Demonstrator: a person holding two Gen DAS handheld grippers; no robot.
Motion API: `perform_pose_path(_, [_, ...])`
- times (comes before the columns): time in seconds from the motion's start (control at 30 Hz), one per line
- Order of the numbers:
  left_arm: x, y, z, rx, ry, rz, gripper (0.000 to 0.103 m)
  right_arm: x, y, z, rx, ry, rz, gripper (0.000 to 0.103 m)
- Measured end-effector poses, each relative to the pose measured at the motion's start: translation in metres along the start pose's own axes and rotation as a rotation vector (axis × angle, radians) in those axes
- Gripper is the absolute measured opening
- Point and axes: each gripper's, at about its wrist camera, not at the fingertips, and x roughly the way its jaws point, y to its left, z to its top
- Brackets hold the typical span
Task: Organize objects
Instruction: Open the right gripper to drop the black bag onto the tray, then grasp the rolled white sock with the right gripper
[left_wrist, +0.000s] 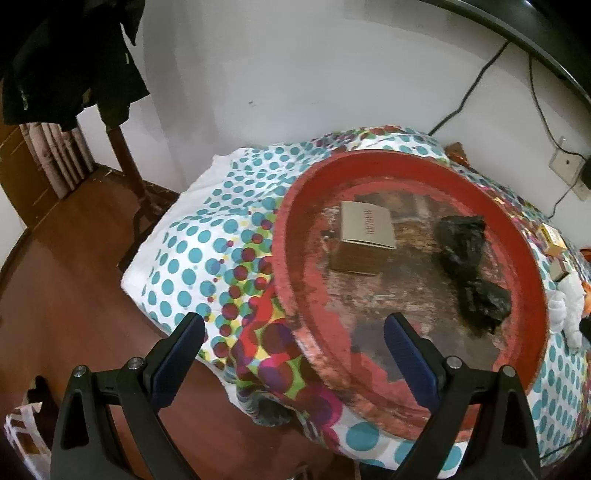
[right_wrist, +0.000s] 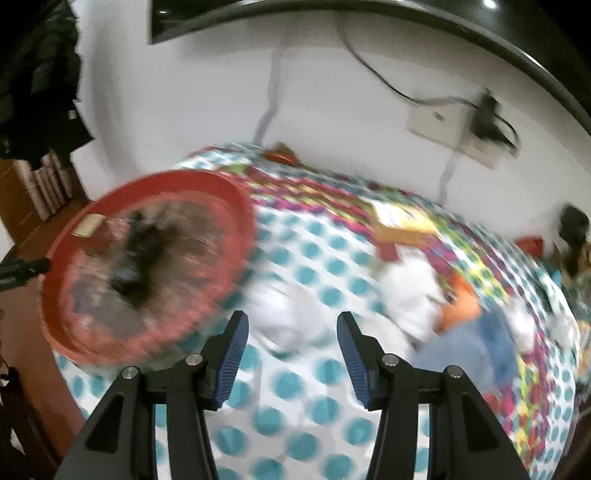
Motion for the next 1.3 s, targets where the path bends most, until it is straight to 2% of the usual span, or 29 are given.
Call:
perform_pose_path(0.17, [-0.001,-0.011,-0.002,0.028,-0.002,-0.004,0.097,0.013,-0.036,-0.018,0.065,0.046,-0.011,0.051])
perform_pose_path(0.3, [-0.001,-0.018,-0.004,0.054,-0.007,-0.001,0.097,0.022,-0.046,-0.022,0.091,0.058,0.01,0.051])
perform_pose_path(0.47, [-0.002,-0.024,-0.005,0.073,-0.011,-0.003,0.097,0.035,-0.054,-0.02,0.067,0.052,-0.06,0.051])
perform_pose_path(0.8, [-0.003,-0.026,-0.006,0.08,-0.011,-0.007,0.097,0.056,-0.061,-0.02,-0.027,0.041,-0.111,0.051])
perform_pose_path(0.87, [-0.003,-0.027,-0.006,0.081,-0.014,-0.01,0.097,0.059,-0.061,-0.022,-0.053,0.031,-0.127,0.047])
perform_pose_path(0.97, [-0.004,-0.031,-0.007,0.088,-0.018,-0.006,0.097,0.059,-0.067,-0.021,-0.048,0.027,-0.109,0.041])
perform_pose_path(1.2, [-0.014,-0.058,-0.012,0.146,-0.028,-0.029,0.097,0.062,-0.074,-0.023,-0.047,0.047,-0.069,0.04])
perform_pose_path(1.3, [-0.02,-0.075,-0.016,0.189,-0.037,-0.048,0.097,0.062,-0.075,-0.023,-0.043,0.047,-0.07,0.031])
